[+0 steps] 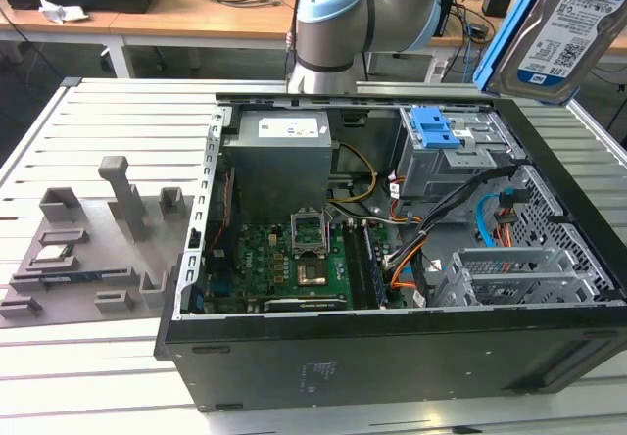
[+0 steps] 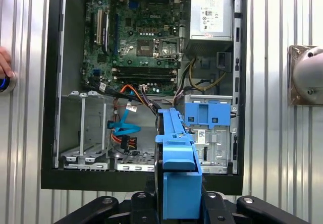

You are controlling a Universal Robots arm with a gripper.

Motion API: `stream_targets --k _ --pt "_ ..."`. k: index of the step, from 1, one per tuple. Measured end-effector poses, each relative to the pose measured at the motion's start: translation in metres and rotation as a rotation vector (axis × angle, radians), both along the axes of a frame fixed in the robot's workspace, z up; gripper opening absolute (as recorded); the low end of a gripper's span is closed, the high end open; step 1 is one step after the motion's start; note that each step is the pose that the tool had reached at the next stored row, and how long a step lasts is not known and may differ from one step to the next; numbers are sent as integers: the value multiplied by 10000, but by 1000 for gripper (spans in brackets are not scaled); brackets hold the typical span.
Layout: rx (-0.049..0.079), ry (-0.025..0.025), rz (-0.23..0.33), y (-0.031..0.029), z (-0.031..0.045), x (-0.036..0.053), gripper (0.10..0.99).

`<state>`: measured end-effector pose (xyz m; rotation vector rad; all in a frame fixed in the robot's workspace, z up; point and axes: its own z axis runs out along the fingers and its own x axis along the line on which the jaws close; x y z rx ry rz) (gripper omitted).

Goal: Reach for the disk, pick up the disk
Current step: 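Pick up the disk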

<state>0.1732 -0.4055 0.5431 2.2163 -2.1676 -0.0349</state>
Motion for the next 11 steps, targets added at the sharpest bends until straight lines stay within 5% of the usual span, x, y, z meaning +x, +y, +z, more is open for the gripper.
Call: stream_targets --k 11 --pt "0 0 0 -163 0 0 361"
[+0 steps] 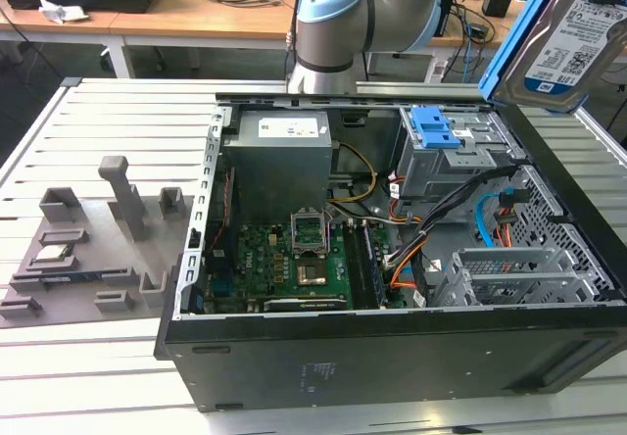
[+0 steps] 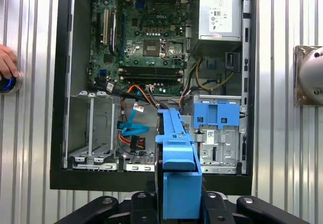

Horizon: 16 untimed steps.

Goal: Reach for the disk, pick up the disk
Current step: 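Pick up the disk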

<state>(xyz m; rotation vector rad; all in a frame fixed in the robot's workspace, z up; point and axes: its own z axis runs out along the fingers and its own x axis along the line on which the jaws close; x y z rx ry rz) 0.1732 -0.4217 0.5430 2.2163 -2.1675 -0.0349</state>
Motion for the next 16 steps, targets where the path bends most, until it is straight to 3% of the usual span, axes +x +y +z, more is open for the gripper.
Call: stream_targets --k 16 --pt "0 0 0 -227 0 0 361"
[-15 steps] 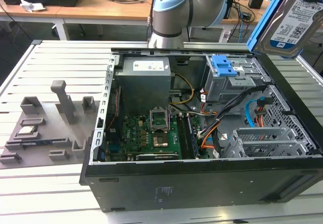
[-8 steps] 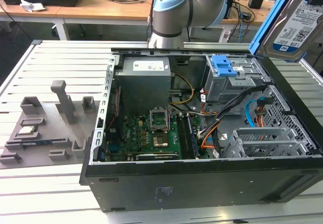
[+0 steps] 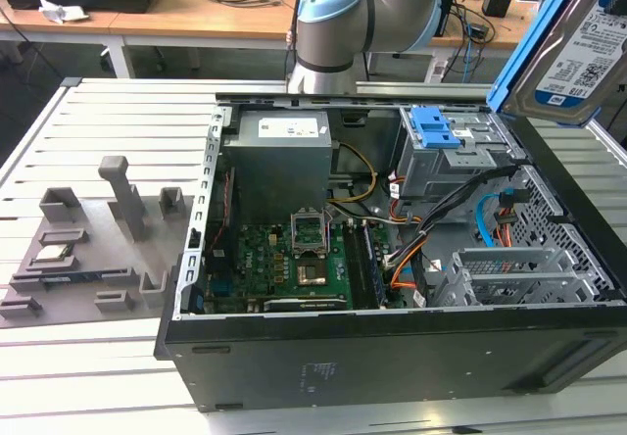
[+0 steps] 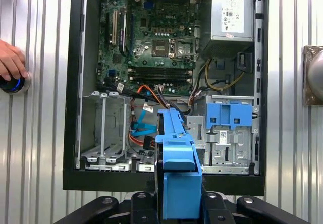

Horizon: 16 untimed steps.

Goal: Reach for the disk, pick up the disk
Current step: 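Pick up the disk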

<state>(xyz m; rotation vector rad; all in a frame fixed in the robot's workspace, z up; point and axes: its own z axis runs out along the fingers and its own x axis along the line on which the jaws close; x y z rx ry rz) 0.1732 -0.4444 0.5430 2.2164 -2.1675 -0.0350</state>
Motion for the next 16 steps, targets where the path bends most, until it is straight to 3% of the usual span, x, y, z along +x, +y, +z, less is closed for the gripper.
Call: stream_targets --k 7,16 --pt "-1 -1 0 -119 0 0 361" --pt "0 0 0 -226 0 0 361"
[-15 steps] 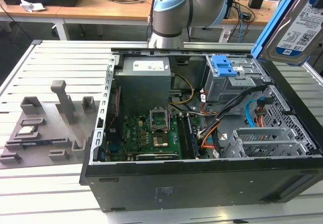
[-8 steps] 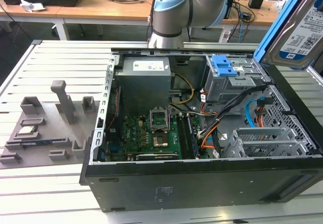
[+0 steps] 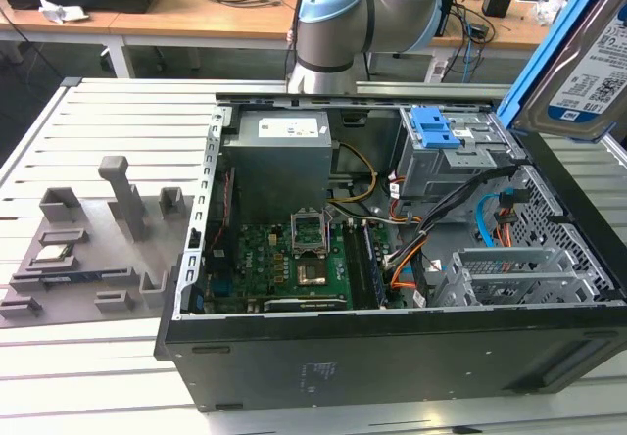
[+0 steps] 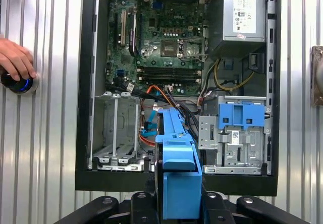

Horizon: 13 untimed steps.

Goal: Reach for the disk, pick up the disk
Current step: 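Pick up the disk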

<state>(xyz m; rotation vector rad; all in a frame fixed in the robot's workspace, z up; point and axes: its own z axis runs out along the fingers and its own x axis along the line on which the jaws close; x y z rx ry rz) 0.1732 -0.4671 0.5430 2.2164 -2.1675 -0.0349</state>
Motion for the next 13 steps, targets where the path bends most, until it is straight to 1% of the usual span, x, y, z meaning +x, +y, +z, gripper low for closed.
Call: stream_targets --k 5,13 --pt "0 0 0 -59 0 0 361" --pt "0 0 0 -129 0 0 361"
